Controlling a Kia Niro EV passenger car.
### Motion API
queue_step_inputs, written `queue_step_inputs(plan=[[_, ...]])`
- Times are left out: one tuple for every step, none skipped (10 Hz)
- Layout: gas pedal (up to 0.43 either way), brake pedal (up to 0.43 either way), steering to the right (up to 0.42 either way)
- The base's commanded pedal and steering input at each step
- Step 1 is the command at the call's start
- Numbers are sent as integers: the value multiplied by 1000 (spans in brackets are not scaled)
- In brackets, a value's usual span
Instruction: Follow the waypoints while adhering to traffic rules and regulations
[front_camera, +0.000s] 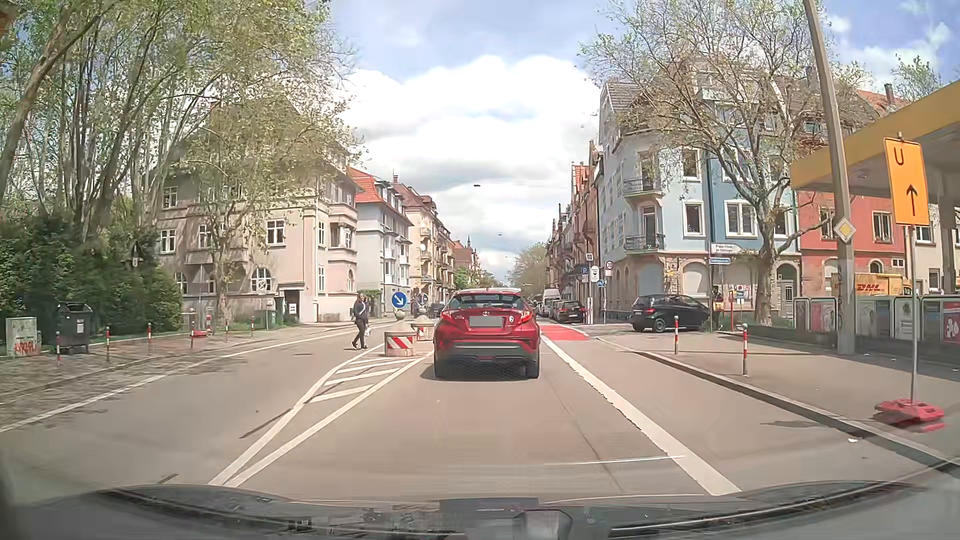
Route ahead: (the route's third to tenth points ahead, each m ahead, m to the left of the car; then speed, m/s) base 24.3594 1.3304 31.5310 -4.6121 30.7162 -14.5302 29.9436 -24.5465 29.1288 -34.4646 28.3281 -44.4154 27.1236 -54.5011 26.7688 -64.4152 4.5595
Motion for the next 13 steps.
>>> queue_step_inputs(plan=[[39,0,14],[39,0,11],[39,0,8],[39,0,6],[39,0,8],[0,0,9],[0,0,8],[0,0,6],[0,0,3],[0,0,2],[0,0,2],[0,6,1],[0,24,0]])
